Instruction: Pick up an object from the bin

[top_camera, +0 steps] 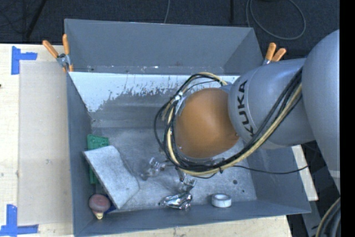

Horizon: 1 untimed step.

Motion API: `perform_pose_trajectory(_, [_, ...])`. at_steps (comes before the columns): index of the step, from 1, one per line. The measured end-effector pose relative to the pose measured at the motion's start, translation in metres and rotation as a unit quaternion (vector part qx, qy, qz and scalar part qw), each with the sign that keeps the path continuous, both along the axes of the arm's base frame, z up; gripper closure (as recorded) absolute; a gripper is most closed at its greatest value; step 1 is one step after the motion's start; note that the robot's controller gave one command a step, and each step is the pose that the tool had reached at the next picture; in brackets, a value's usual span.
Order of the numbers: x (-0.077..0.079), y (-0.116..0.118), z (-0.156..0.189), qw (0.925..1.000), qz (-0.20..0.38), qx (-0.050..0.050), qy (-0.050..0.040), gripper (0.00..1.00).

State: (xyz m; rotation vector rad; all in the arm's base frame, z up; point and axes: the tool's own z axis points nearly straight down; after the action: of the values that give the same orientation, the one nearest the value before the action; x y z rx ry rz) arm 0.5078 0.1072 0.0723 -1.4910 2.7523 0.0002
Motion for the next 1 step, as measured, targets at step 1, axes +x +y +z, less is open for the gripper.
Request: perform_pose_trajectory(1, [-0.0019,-0.0026,0.0,1.0,-0.002,-0.003,0.0051,1.0])
